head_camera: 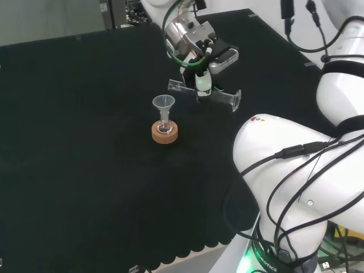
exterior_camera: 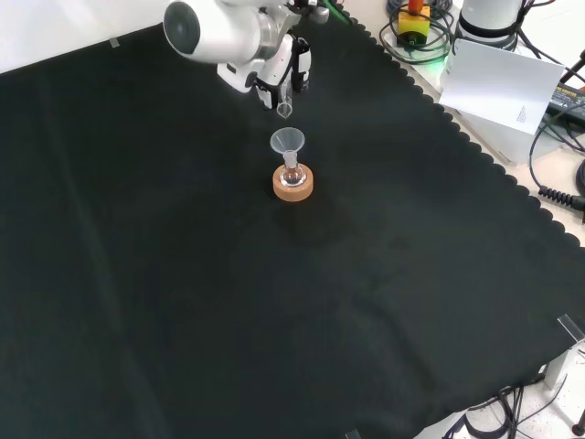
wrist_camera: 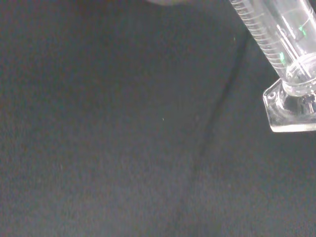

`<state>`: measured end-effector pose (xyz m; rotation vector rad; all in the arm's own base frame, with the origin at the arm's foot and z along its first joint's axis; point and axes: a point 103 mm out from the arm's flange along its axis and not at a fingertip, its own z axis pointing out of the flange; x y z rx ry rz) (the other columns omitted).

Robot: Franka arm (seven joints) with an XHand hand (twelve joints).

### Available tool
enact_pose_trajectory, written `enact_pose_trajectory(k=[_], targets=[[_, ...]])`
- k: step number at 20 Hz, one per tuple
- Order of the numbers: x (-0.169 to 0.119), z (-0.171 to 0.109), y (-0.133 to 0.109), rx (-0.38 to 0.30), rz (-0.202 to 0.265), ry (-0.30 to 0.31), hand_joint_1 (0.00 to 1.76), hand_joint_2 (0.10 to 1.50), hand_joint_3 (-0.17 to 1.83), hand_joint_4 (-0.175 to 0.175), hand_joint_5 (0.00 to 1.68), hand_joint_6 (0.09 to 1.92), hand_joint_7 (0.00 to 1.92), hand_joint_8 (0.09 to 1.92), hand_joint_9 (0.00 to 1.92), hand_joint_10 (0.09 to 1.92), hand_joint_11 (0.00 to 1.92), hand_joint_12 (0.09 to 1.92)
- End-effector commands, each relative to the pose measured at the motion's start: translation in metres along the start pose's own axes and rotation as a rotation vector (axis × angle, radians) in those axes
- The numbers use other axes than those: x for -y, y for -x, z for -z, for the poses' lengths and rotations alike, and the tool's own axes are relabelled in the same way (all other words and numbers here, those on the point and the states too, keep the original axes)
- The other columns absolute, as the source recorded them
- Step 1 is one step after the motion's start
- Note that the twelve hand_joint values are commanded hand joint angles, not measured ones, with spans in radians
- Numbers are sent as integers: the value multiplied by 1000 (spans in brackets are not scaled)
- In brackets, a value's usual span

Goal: Pour the water from the graduated cylinder into the round-bottom flask.

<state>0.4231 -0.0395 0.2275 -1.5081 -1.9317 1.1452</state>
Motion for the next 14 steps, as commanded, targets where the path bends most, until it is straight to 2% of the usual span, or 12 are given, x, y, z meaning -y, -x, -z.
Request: enact_pose_trajectory(k=[1,7,14], targets=[[-2,-3,4,-69,93,226,1244,1155,2,-175,886,1137,921,1127,1479,87,1268,724],[-3,-5,11,-129,138,349,1243,1157,2,-175,883,1142,918,1132,1477,87,1265,725],[-8,-11,21,-200,186,423,1242,1158,1,-175,882,1145,915,1135,1474,87,1264,727]])
